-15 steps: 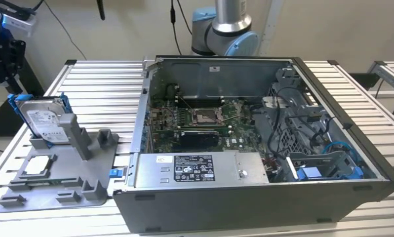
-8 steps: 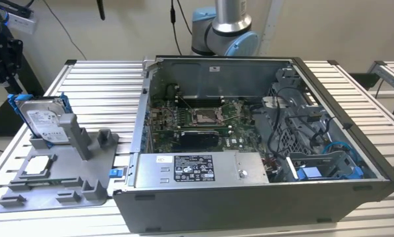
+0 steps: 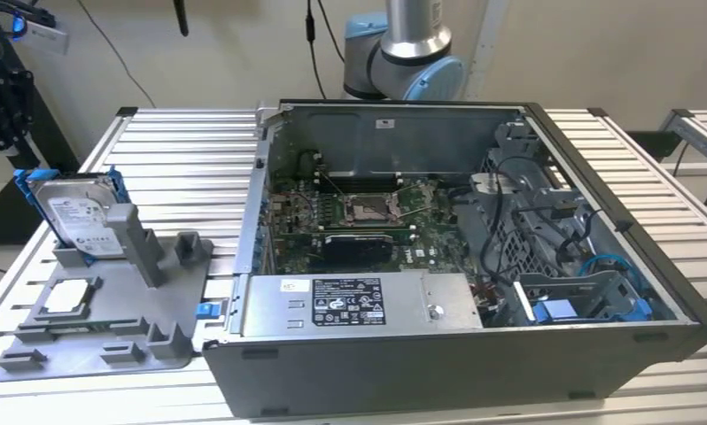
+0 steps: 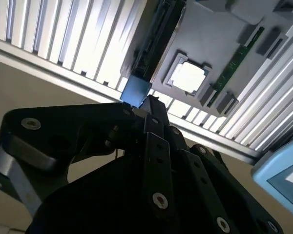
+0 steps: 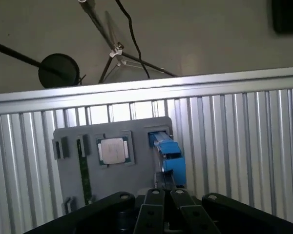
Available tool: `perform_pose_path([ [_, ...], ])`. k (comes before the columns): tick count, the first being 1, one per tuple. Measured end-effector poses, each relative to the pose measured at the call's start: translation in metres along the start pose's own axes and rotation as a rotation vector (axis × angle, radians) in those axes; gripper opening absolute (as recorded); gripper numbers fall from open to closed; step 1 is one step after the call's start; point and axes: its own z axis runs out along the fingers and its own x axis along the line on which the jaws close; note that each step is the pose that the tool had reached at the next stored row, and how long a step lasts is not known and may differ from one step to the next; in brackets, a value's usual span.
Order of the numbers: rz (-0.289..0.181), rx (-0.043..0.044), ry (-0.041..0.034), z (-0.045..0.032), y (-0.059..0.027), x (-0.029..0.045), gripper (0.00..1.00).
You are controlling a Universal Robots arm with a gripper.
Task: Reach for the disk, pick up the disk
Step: 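Pick up the disk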
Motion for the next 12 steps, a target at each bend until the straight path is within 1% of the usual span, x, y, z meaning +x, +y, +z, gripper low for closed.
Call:
perform_pose_path([
  [2, -0.033, -0.0001, 0.0006, 0.0000, 0.0000, 0.0000, 0.00],
  [7, -0.035, -0.0002, 0.0007, 0.0000, 0.0000, 0.0000, 0.00],
  [12, -0.053, 0.0020, 0.0004, 0.0006, -0.0001, -0.0001, 0.00],
])
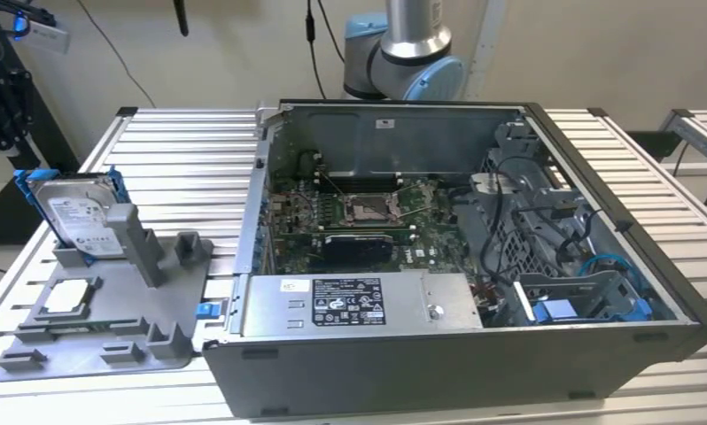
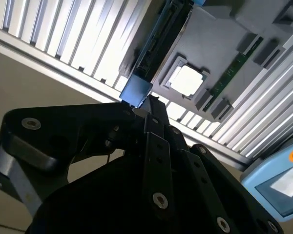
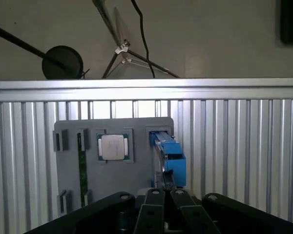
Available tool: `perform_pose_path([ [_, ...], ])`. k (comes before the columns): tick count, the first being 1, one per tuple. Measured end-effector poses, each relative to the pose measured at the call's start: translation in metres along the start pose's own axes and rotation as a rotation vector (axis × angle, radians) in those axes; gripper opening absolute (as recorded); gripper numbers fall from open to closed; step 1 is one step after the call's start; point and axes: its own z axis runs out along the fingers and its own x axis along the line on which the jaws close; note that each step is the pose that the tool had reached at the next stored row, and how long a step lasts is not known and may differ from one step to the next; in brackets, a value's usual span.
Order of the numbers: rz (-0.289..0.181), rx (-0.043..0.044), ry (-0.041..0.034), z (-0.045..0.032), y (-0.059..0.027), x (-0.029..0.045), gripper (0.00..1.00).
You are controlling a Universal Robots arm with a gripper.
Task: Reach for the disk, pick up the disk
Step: 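Pick up the disk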
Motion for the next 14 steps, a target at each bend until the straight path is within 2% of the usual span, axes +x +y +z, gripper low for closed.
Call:
perform_pose_path([
  [2, -0.001, 0.0001, -0.0001, 0.0001, 0.0000, 0.0000, 0.00],
  [3, -0.001, 0.0001, -0.0001, 0.0001, 0.0000, 0.0000, 1.00],
  [8, -0.002, 0.0001, -0.0015, 0.0006, 0.0001, 0.0000, 1.00],
  [14, -0.007, -0.0002, -0.0098, 0.0092, -0.0001, -0.0001, 1.00],
])
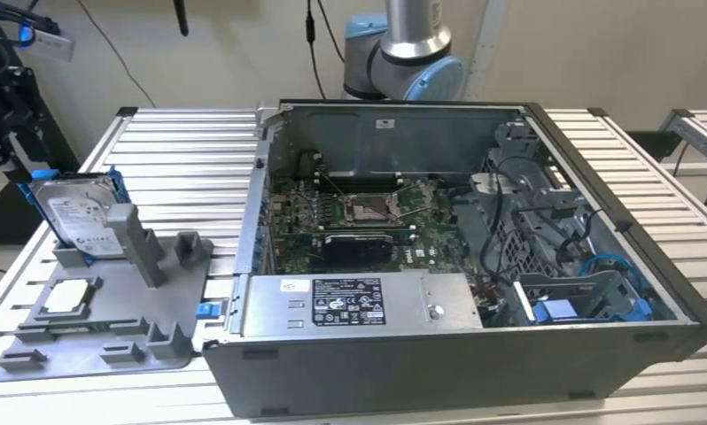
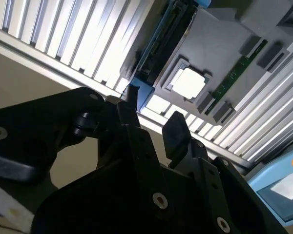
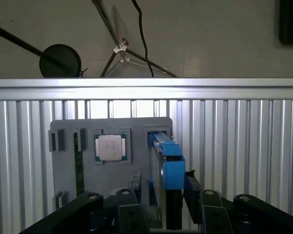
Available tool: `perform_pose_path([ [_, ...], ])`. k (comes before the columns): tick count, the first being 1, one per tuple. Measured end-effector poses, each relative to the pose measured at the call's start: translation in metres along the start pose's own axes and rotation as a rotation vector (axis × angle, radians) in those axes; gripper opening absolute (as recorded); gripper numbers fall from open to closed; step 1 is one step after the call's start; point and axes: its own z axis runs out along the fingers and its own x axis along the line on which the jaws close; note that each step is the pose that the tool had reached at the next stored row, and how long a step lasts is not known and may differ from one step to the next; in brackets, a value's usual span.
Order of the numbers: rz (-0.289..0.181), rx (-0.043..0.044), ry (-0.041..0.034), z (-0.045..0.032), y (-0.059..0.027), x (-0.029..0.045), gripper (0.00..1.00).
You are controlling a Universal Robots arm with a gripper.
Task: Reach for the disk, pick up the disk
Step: 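Pick up the disk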
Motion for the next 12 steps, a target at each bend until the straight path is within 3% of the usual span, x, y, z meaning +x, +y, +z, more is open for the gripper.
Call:
perform_pose_path([
  [6, -0.009, -0.0003, -0.0090, 0.0060, -0.0003, -0.0023, 1.00],
  [12, -0.013, -0.0006, -0.0101, 0.0162, -0.0006, -0.0032, 1.00],
])
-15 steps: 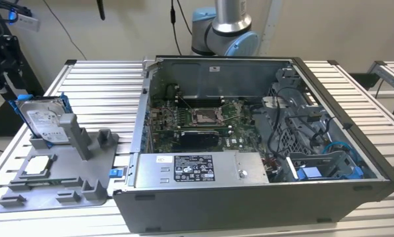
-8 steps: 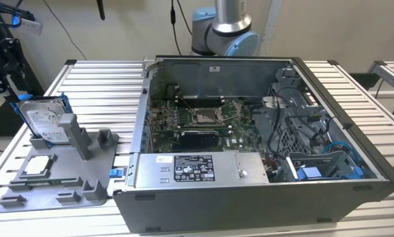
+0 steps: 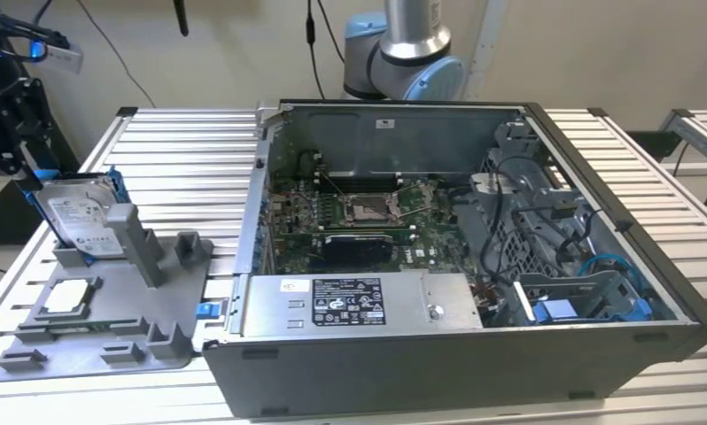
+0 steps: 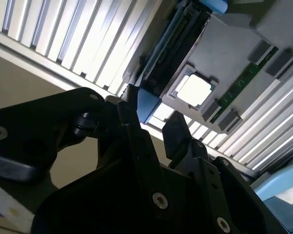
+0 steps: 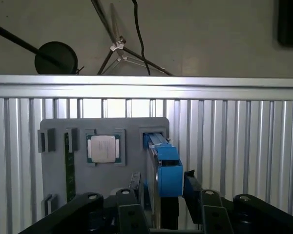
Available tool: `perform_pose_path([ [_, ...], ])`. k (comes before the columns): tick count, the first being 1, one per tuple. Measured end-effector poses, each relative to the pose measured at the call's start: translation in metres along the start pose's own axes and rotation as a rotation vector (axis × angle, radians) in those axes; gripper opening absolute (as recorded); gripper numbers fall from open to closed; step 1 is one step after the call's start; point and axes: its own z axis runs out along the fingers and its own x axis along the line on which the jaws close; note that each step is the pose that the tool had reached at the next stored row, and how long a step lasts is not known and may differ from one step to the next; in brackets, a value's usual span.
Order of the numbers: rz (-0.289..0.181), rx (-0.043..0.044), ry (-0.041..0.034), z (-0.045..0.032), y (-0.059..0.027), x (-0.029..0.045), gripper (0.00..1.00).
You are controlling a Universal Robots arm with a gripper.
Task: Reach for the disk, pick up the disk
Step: 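Pick up the disk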
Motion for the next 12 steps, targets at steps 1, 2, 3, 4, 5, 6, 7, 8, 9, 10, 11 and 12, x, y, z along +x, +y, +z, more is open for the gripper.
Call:
perform_pose_path([
  [1, 0.000, 0.0001, 0.0000, 0.0019, 0.0000, -0.0002, 1.00],
  [2, -0.001, 0.0000, 0.0000, 0.0037, -0.0001, -0.0004, 1.00],
  [3, -0.001, 0.0000, 0.0000, 0.0055, -0.0001, -0.0005, 1.00],
  [4, -0.002, 0.0000, 0.0000, 0.0073, -0.0001, -0.0007, 1.00],
  [5, -0.003, 0.0001, 0.0000, 0.0092, -0.0002, -0.0008, 1.00],
  [6, -0.003, 0.0000, 0.0001, 0.0109, -0.0002, -0.0009, 1.00],
  [7, -0.004, -0.0001, 0.0001, 0.0129, -0.0002, -0.0010, 1.00],
  [8, -0.004, -0.0001, 0.0001, 0.0146, -0.0003, -0.0010, 1.00],
  [9, -0.005, -0.0002, 0.0001, 0.0164, -0.0003, -0.0010, 1.00],
  [10, -0.006, -0.0002, 0.0001, 0.0183, -0.0003, -0.0011, 1.00],
  [11, -0.007, 0.0001, 0.0000, 0.0202, -0.0004, -0.0011, 1.00],
  [12, -0.009, 0.0006, 0.0000, 0.0220, -0.0004, -0.0011, 1.00],
])
